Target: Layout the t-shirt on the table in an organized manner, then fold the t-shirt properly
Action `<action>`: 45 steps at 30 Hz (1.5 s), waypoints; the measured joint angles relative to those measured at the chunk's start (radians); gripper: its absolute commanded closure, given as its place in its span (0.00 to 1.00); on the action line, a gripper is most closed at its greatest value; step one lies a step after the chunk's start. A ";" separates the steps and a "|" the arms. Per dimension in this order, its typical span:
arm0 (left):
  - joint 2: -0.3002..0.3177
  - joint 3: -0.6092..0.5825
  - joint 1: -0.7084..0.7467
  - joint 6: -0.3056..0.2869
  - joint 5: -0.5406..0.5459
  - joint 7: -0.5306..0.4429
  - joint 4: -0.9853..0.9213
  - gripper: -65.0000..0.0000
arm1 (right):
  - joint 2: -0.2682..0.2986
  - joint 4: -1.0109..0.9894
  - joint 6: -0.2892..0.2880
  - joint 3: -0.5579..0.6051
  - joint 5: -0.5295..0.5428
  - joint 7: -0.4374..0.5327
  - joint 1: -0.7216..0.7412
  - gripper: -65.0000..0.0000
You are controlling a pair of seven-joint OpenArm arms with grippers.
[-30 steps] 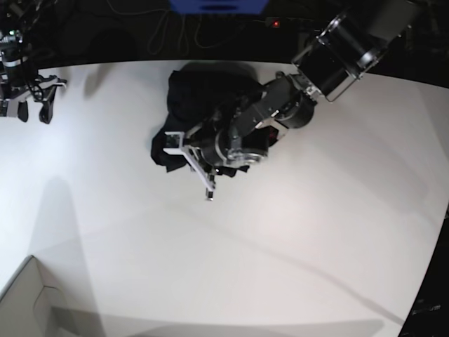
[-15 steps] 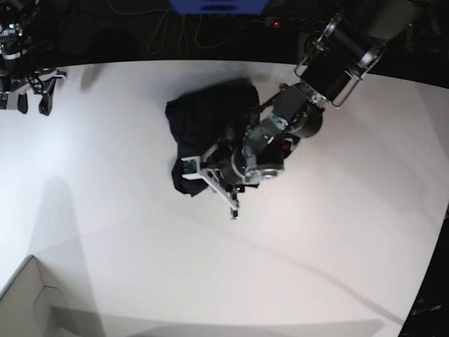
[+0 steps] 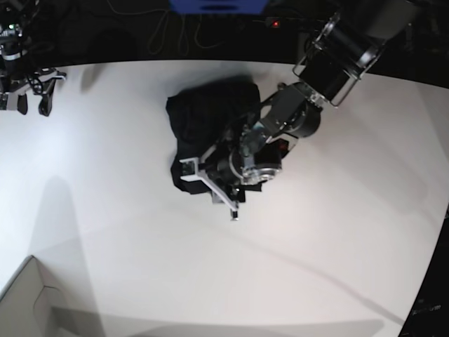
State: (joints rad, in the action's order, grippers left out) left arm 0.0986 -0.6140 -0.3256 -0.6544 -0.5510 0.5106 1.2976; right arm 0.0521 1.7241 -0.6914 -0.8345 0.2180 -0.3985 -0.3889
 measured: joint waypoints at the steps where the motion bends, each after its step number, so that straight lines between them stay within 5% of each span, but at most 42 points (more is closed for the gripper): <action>1: 0.004 0.001 0.000 0.000 -0.021 0.002 0.027 0.38 | 0.000 0.000 0.000 0.000 0.000 0.000 0.000 0.45; 11: 0.005 0.011 0.002 -0.023 -0.110 0.009 0.296 0.31 | 0.000 0.000 0.000 0.000 0.000 0.002 -0.006 0.45; 16: -0.010 0.256 0.108 -0.014 -0.108 0.006 0.478 0.33 | -0.010 0.019 -0.003 -0.003 -0.002 0.000 -0.057 0.45; 19: -0.003 0.394 0.200 -0.015 -0.114 0.013 0.550 0.48 | -0.042 0.061 -0.004 -0.003 -0.001 0.002 -0.081 0.51; 24: -0.025 0.606 0.379 -0.022 -0.107 0.014 0.621 0.97 | -0.094 0.116 -0.011 -0.036 0.003 0.005 -0.136 0.89; 25: -0.045 0.651 0.405 -0.021 -0.101 0.013 0.624 1.00 | -0.116 0.113 -0.011 -0.059 0.000 0.000 -0.135 0.97; 32: -0.121 0.937 0.579 -0.010 0.056 0.122 0.693 1.00 | -0.164 0.082 -0.005 -0.183 0.002 0.006 -0.151 1.00; 38: -0.141 1.016 0.752 -0.014 0.098 0.166 0.711 1.00 | -0.163 0.066 -0.004 -0.185 -0.002 0.004 -0.210 1.00; 45: -0.260 1.160 0.861 -0.017 0.101 0.166 0.712 1.00 | -0.134 0.033 -0.008 -0.179 -0.061 -0.017 -0.221 1.00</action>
State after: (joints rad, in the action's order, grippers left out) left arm -0.1616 0.5465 0.5358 -0.6712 -0.4500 0.6765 2.0098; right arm -0.0818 1.7573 -0.6991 -1.0138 0.1574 -0.4156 -0.6102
